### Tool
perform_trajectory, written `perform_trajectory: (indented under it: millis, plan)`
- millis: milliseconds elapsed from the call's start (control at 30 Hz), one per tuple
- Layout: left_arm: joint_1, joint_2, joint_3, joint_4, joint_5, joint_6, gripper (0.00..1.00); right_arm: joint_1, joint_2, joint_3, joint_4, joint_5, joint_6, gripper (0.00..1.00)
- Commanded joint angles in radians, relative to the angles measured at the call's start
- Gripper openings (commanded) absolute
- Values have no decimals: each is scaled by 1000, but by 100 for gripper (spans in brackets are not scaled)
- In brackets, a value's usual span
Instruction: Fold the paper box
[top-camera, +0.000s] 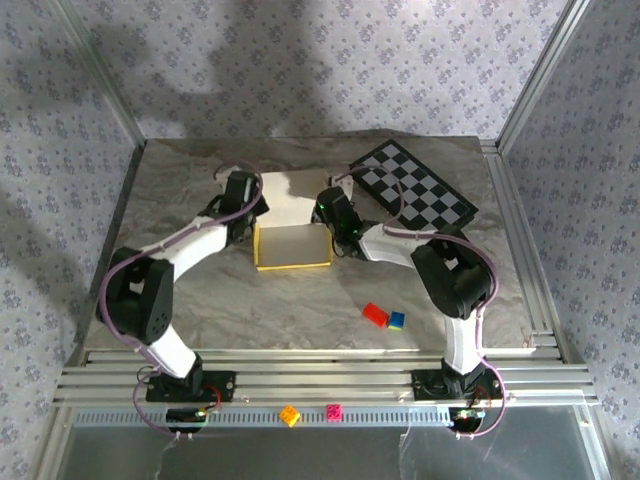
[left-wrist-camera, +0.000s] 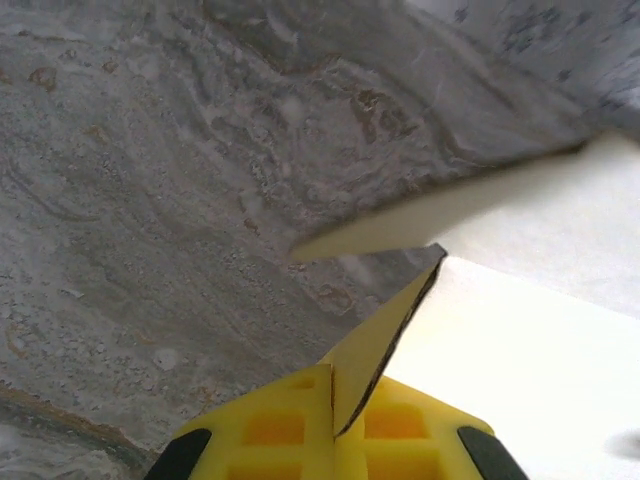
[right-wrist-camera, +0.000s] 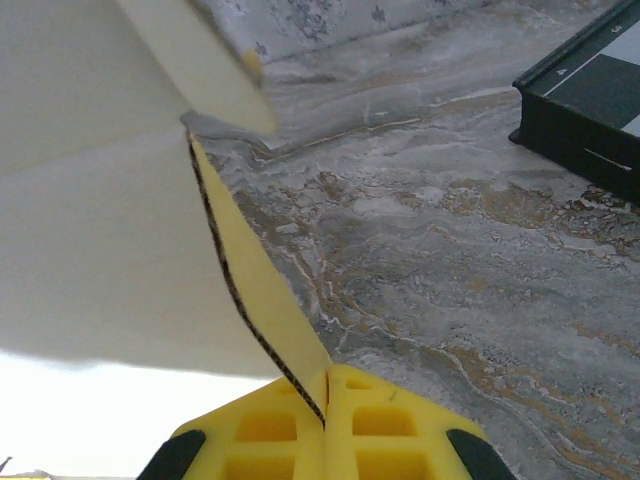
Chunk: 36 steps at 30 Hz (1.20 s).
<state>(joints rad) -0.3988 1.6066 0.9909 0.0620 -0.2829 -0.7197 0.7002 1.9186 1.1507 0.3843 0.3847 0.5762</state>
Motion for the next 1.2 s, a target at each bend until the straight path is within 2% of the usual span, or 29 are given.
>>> perform_trajectory:
  millis: [0,167,433,633,900,1167]
  plan:
    - [-13,-68,-127,389,-48,15,0,11,-40,-72,203,22,32,0]
    - [-29,-106,-303,628,-57,23,0,37,-46,-137,254,52,15,0]
    - [-61,-93,-435,803,-87,67,0,37,-31,-164,289,31,21,0]
    - [-102,-121,-476,789,-118,116,0,34,-67,-192,252,54,75,1]
    - [-178,-126,-525,789,-180,170,0,36,-73,-257,299,20,76,1]
    - [-235,-153,-548,719,-265,268,0,34,-154,-315,275,-44,93,15]
